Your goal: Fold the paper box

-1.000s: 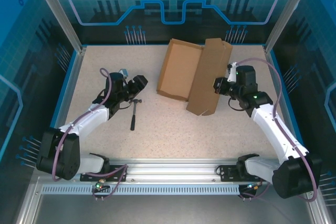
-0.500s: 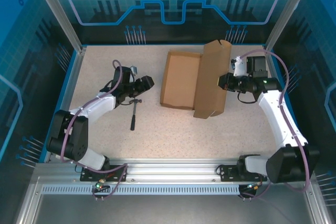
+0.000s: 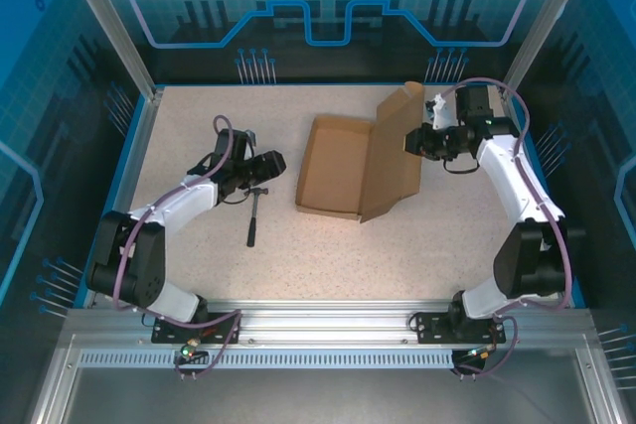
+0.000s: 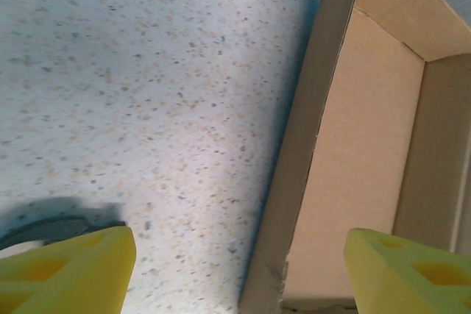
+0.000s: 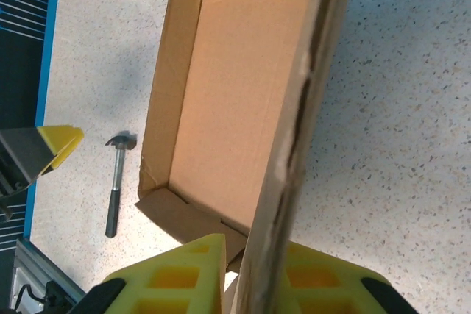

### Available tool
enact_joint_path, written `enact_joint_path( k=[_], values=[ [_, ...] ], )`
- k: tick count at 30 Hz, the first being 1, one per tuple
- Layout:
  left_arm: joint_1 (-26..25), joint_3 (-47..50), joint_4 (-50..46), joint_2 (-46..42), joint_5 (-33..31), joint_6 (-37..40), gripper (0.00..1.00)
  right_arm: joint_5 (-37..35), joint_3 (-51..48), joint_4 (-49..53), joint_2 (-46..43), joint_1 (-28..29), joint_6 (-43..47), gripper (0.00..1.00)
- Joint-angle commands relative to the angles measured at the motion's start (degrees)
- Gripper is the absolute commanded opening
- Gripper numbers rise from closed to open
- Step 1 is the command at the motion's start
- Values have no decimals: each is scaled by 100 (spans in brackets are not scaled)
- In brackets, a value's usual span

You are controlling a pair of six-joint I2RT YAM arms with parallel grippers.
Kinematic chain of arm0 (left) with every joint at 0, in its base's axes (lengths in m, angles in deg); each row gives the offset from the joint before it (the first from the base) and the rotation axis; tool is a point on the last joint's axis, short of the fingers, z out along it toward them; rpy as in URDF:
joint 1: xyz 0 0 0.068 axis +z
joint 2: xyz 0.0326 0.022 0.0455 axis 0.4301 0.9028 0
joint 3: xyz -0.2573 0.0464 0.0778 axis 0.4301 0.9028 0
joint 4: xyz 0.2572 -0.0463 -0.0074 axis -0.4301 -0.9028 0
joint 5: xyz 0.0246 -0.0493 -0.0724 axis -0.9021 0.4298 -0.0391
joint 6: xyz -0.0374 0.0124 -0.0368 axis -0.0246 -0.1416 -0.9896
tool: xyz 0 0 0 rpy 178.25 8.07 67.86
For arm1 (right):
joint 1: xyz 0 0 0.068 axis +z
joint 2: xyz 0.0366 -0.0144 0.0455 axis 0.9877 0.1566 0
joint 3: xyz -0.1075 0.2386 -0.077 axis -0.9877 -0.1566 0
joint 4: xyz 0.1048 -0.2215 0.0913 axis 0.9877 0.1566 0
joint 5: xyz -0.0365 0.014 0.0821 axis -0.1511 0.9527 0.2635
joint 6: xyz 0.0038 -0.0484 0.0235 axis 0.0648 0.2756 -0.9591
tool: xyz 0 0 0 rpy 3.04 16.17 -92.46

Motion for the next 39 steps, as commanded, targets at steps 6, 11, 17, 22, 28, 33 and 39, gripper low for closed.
enact_joint_path(
  k=[6,11,17,22,28,33,39],
  values=[
    [158,409,-732,-677,-909,372,77,-196,612,159,541,-87,257,28],
    [187,722,-948,-792,-1005,335,77,-353,938,239,827,-119,349,29],
    [-26,1138,-1008,-835,-961,381,70,-308,1264,285,1170,-112,421,26],
    [-169,873,-1074,-216,-1078,646,58,-300,1257,221,1150,-95,441,24],
    [-313,513,-1092,504,-1331,798,50,-313,1273,227,1125,-102,460,24],
    [-340,437,-1040,718,-1404,843,40,-285,1282,224,1126,-96,457,24],
    [-345,396,-1010,910,-1438,930,29,-276,1265,209,1098,-95,452,23]
  ],
)
